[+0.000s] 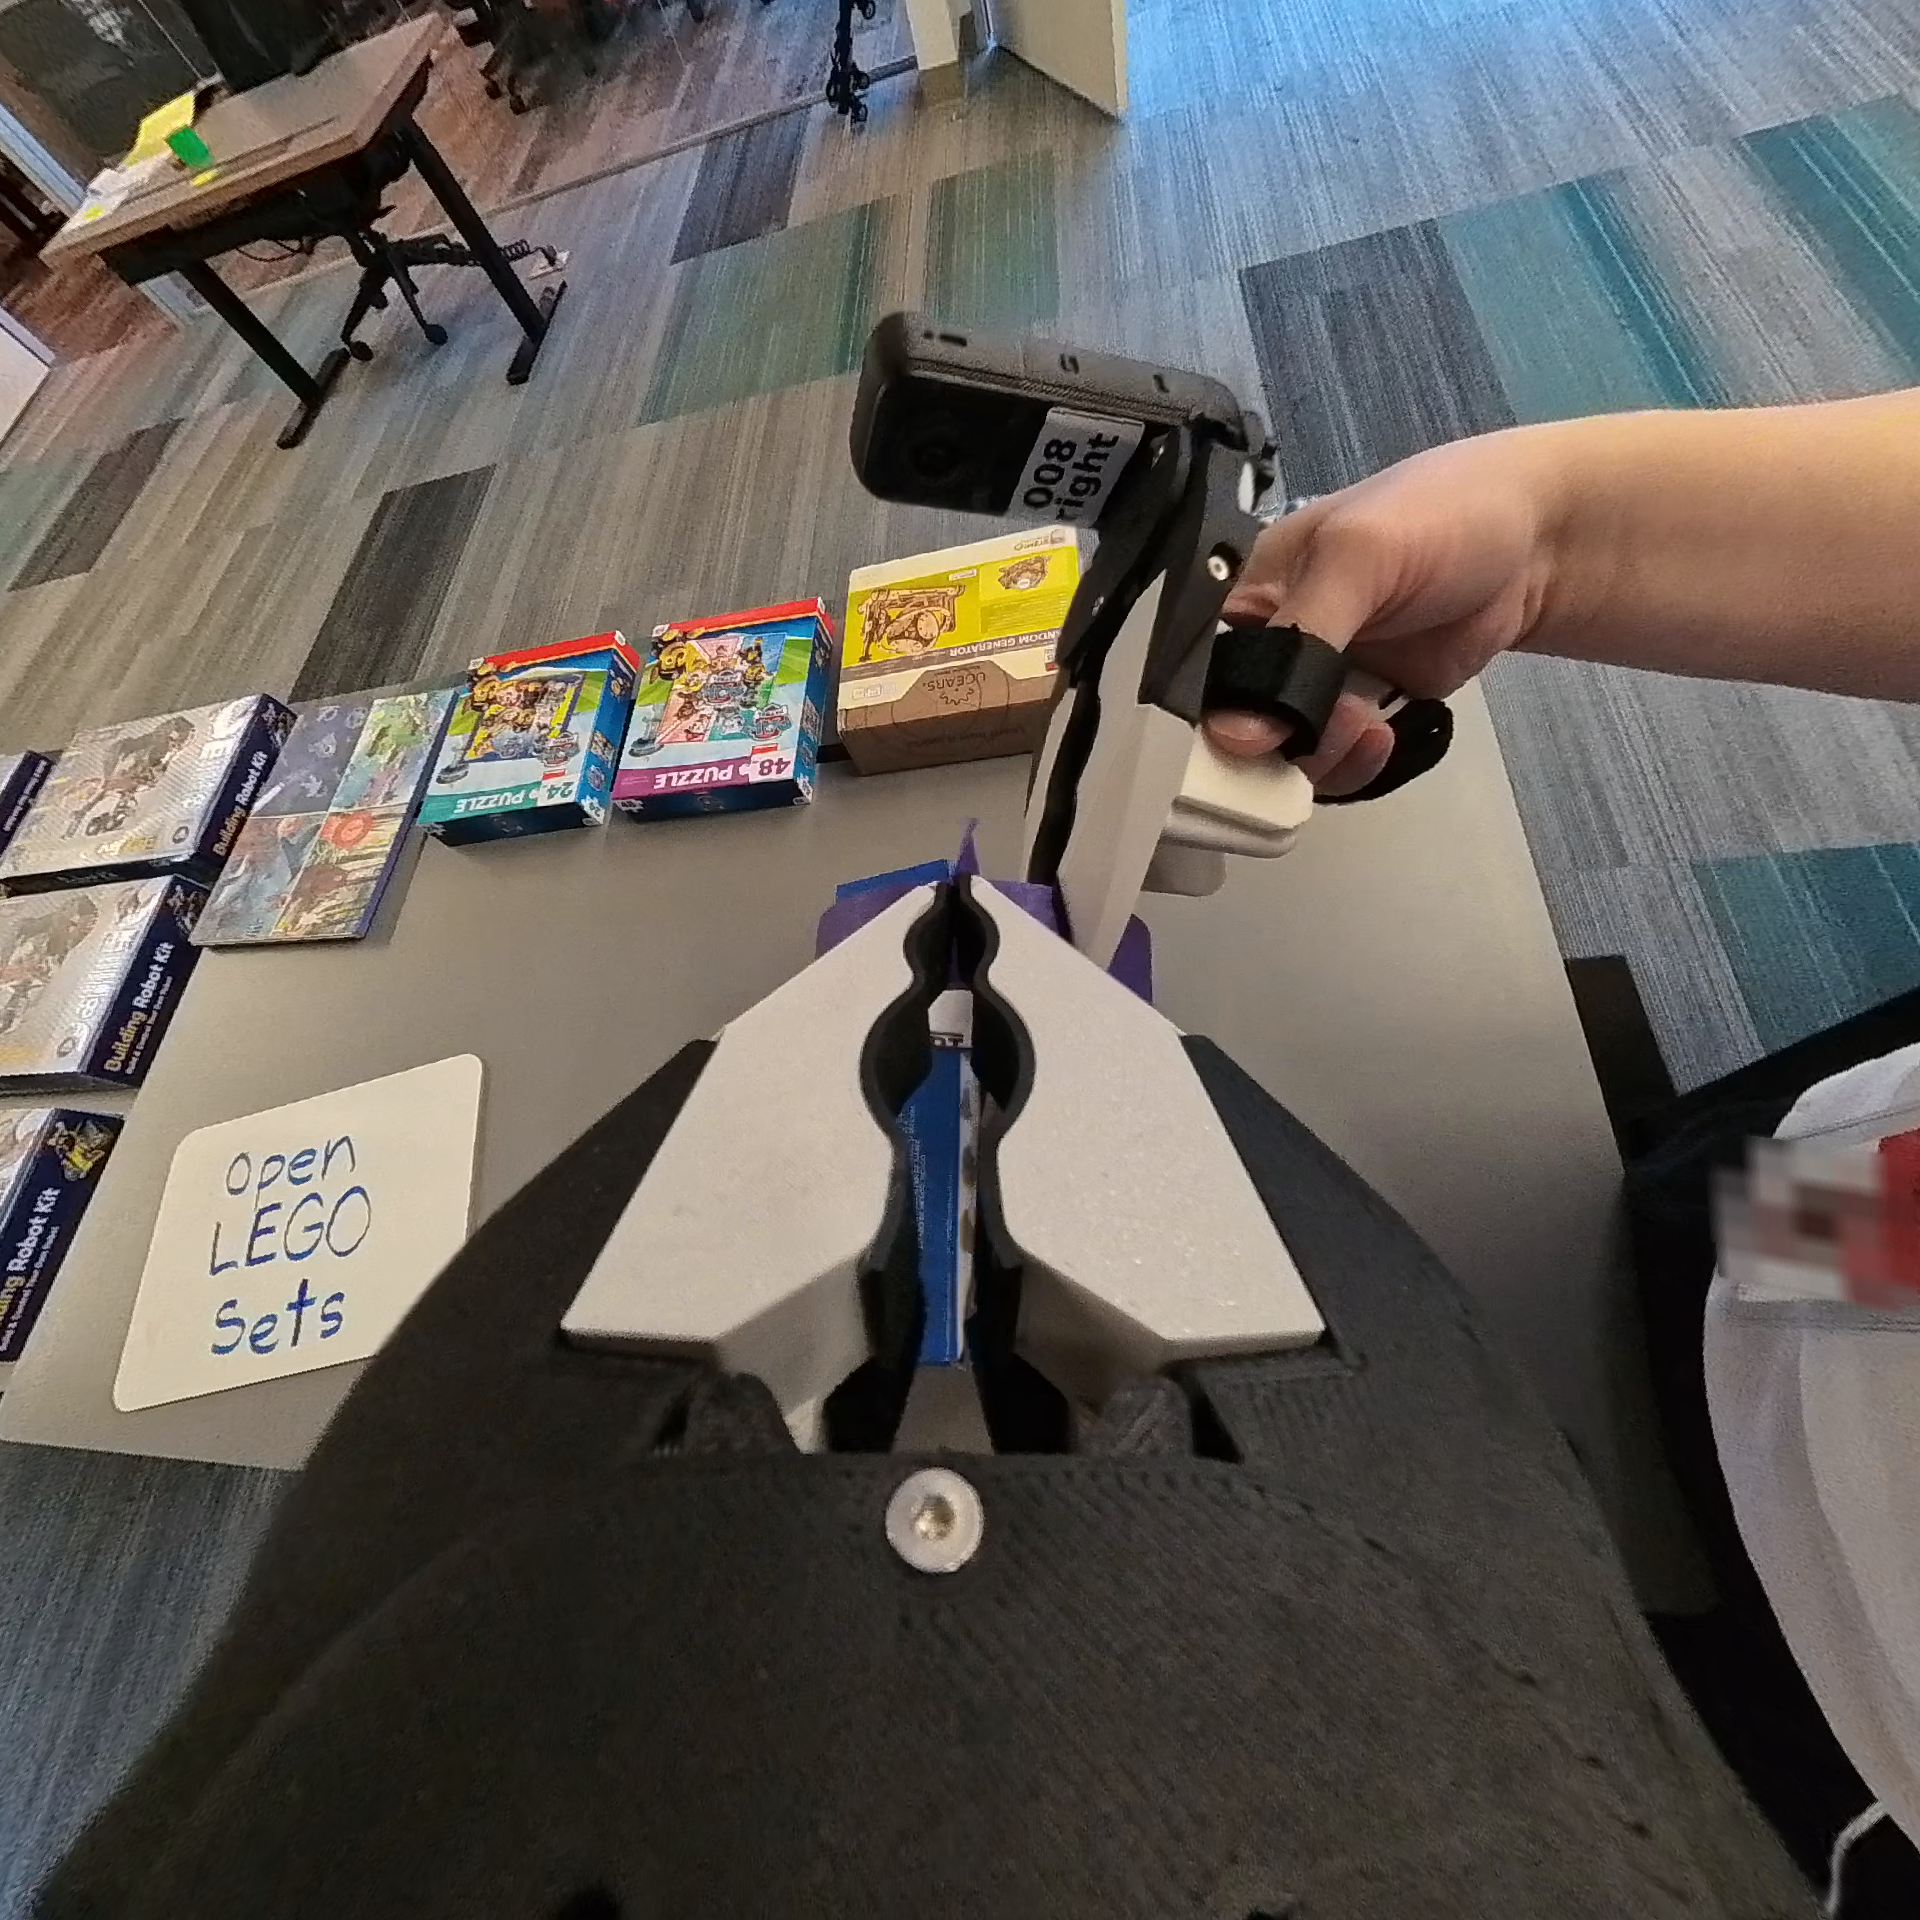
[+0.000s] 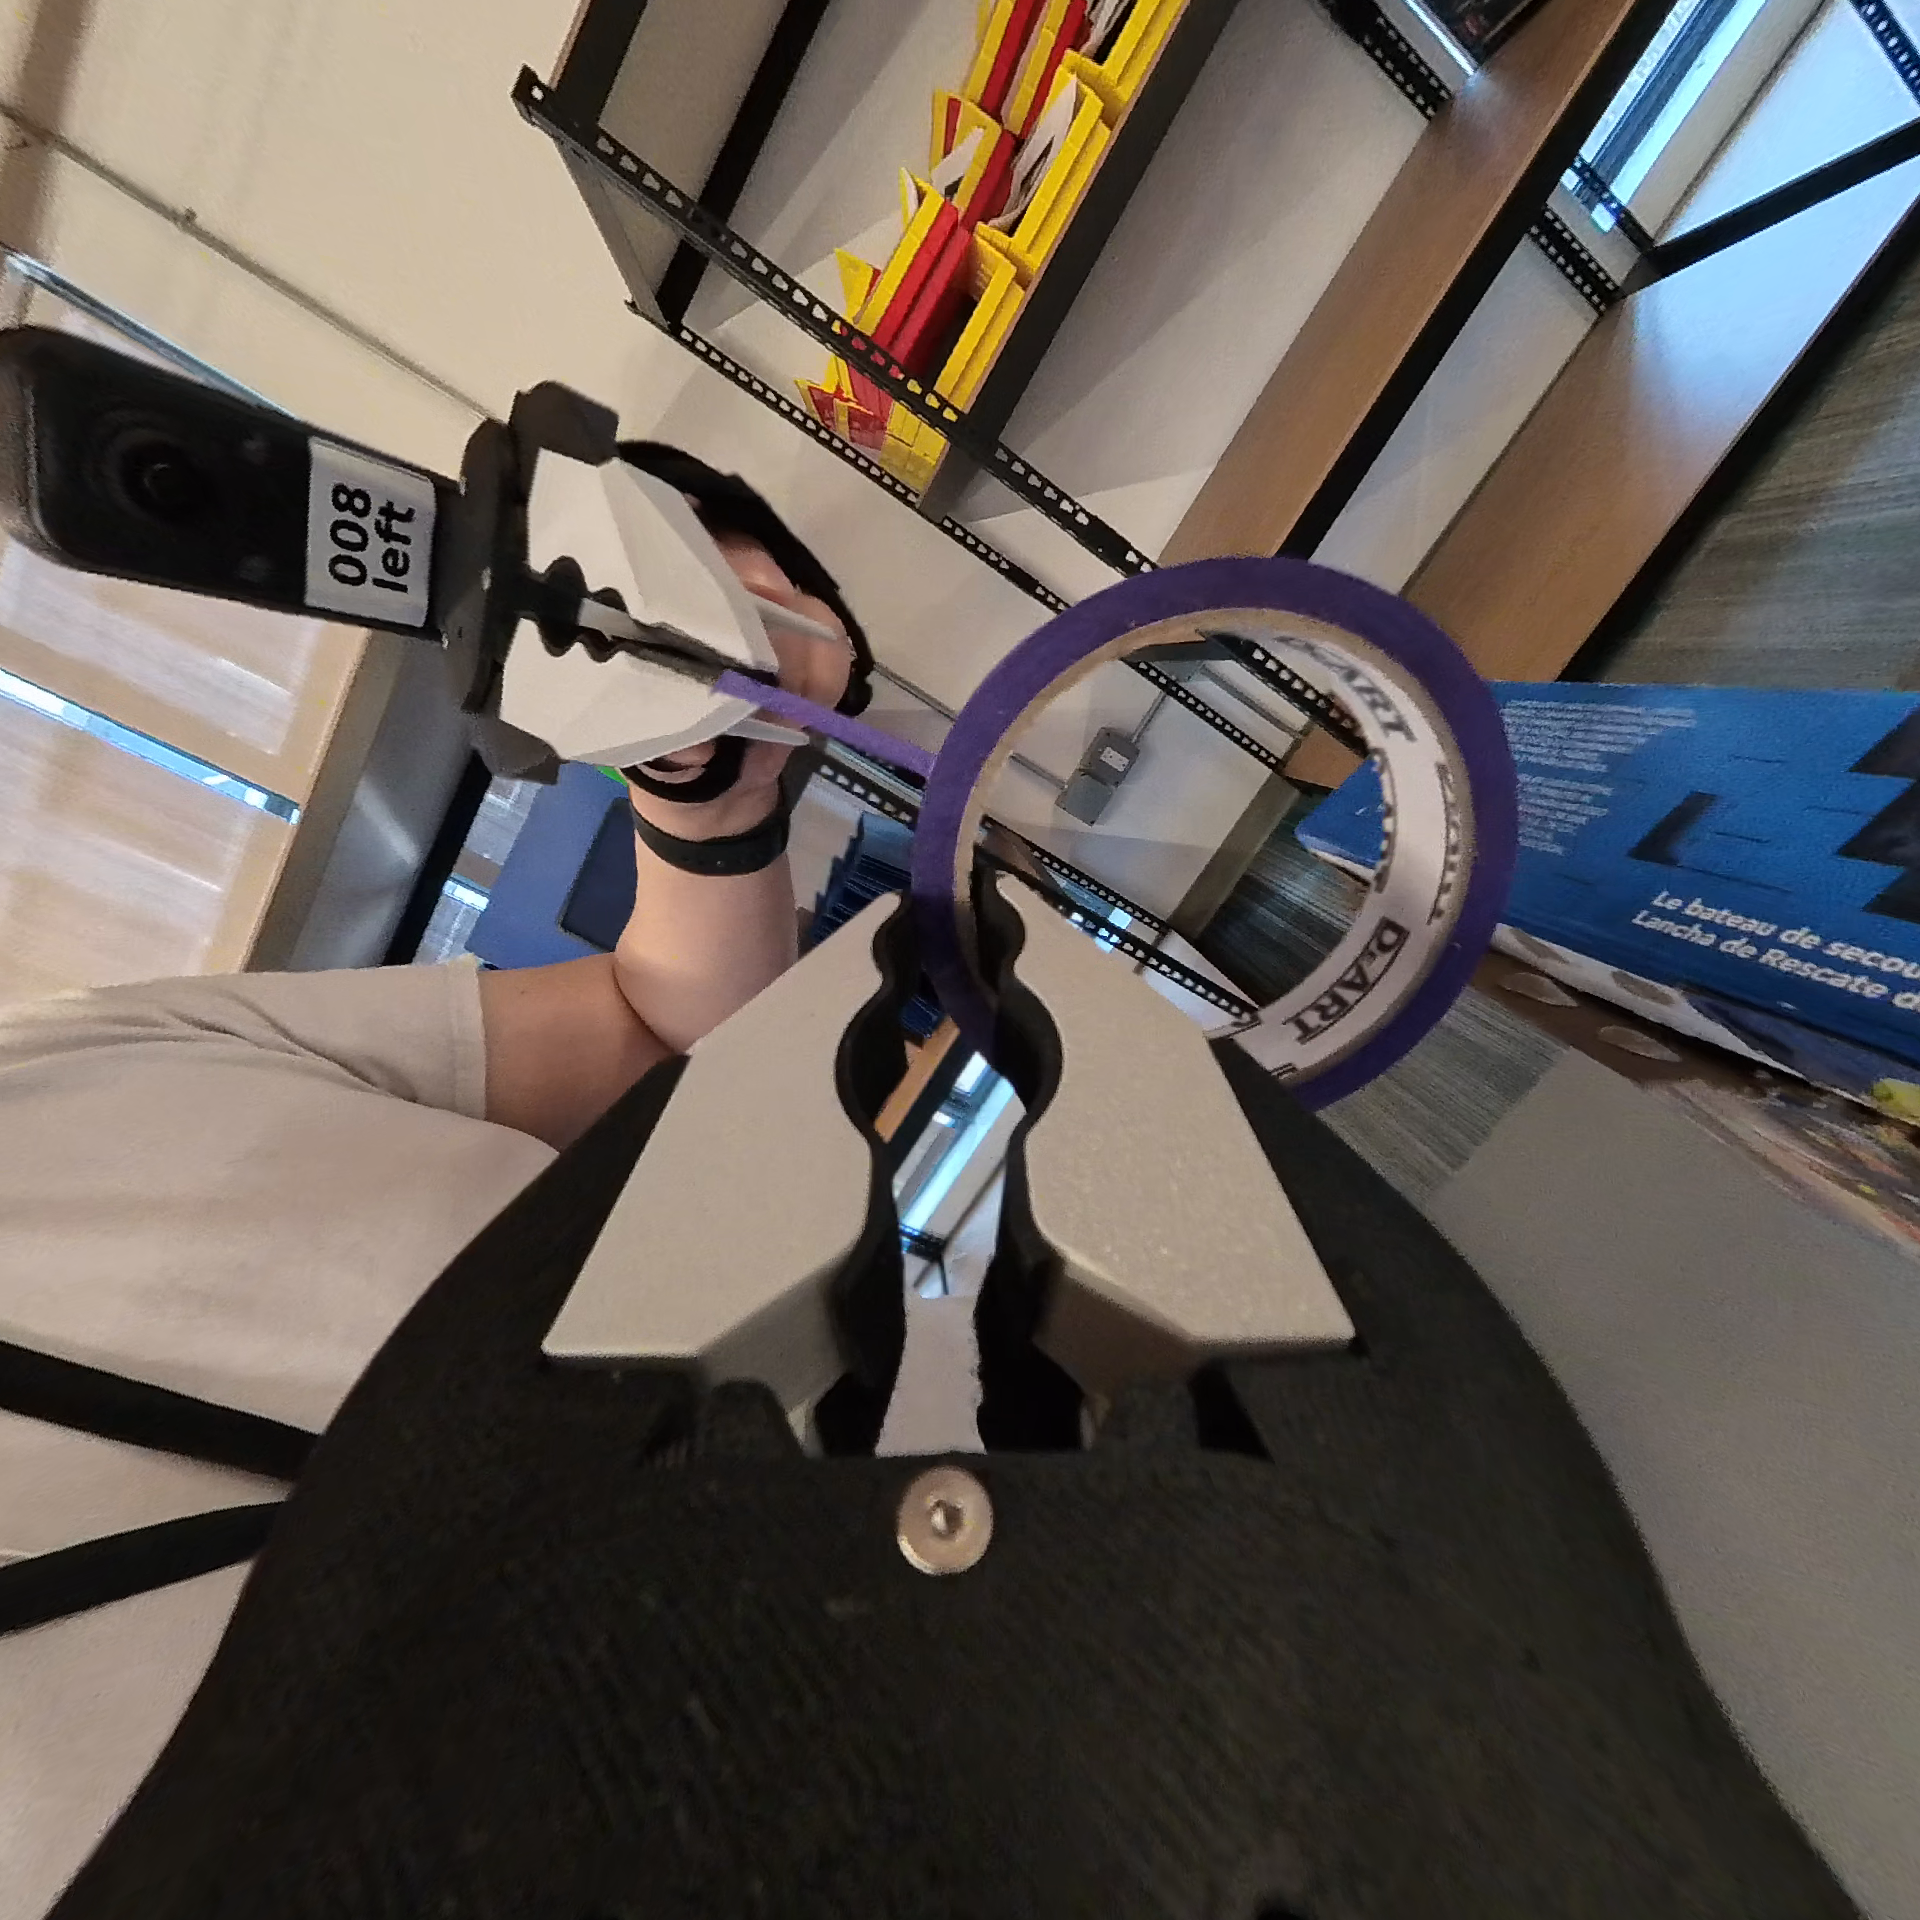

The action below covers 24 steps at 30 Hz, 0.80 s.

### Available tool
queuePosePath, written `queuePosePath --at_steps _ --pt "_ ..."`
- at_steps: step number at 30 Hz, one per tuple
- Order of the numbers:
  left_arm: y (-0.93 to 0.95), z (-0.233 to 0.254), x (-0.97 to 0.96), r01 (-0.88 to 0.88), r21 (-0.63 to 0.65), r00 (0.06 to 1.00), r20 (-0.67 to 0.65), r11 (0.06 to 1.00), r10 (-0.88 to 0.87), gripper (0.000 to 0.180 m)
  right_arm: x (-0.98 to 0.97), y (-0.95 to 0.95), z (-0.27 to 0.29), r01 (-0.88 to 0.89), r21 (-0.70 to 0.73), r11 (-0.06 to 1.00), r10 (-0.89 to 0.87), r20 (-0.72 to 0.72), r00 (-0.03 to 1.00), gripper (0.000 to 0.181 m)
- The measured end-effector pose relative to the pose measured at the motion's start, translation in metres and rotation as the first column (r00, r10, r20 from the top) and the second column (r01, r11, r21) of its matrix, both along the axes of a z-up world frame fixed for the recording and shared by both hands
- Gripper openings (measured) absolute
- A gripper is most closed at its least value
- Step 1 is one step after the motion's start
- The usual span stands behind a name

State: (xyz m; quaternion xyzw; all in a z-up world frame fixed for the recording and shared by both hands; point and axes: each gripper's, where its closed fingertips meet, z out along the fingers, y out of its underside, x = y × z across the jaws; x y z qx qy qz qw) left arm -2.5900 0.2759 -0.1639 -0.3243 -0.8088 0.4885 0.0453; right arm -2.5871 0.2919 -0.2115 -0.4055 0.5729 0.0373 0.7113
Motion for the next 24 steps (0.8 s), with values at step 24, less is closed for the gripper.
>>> queuePosePath --at_steps 24 --pt "-0.002 -0.005 -0.012 0.041 0.033 0.999 -0.026 0.999 -0.040 0.000 -0.006 -0.015 -0.013 0.081 -0.001 0.997 -0.081 -0.022 0.996 0.007"
